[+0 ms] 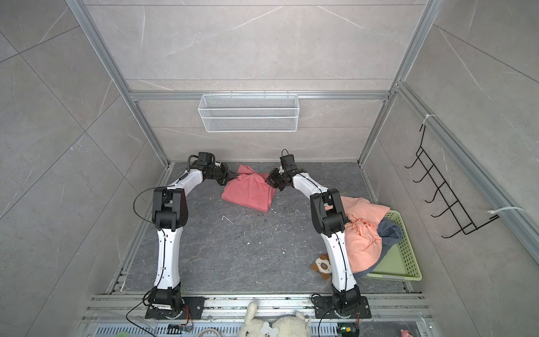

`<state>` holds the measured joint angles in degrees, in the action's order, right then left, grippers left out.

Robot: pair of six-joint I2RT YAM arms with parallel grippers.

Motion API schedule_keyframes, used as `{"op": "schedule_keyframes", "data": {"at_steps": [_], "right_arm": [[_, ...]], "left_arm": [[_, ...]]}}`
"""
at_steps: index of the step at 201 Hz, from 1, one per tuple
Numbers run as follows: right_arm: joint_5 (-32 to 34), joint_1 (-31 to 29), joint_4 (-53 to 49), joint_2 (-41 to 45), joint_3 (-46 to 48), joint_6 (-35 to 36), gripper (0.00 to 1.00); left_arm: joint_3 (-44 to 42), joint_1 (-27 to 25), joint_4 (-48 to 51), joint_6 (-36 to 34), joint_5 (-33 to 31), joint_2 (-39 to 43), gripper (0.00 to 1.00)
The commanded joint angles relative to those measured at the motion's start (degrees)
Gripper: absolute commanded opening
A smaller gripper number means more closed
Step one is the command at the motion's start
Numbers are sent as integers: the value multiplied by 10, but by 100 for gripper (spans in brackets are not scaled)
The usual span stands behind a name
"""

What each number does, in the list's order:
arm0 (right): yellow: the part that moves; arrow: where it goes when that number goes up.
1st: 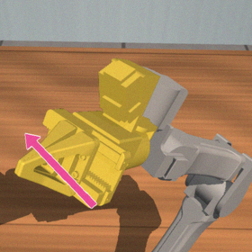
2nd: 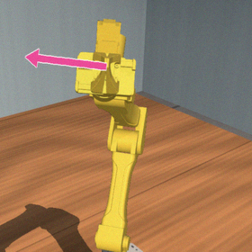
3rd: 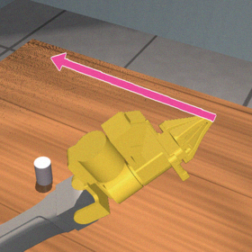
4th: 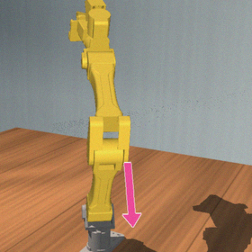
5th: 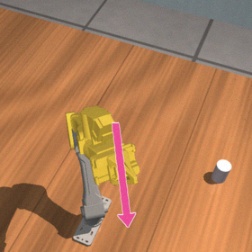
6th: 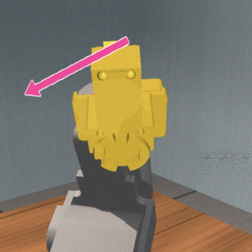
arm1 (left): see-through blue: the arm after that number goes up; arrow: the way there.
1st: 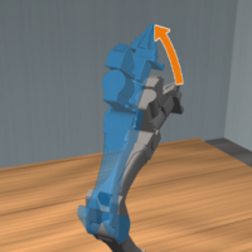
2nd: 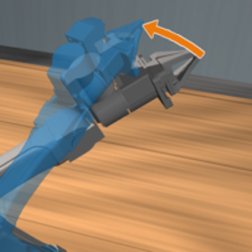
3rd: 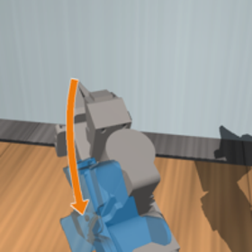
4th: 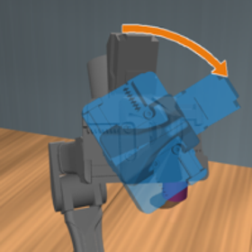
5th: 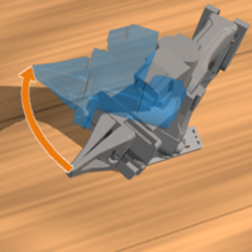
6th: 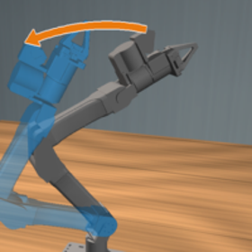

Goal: Fold and stack the t-shirts

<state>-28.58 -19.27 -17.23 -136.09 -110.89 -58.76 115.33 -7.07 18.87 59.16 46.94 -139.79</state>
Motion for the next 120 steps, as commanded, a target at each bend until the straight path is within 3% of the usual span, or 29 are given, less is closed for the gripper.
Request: {"op": "schedule_keyframes", "data": {"at_steps": [1, 59, 120], "right_arm": [[-7, -1, 7, 27, 18, 1, 12], [-6, -25, 9, 225, 216, 75, 10], [29, -89, -27, 399, 420, 120, 10]], "left_arm": [[-27, 3, -45, 8, 29, 42, 0], [-238, 4, -121, 7, 26, 234, 0], [-494, -4, -78, -27, -18, 473, 0]]}}
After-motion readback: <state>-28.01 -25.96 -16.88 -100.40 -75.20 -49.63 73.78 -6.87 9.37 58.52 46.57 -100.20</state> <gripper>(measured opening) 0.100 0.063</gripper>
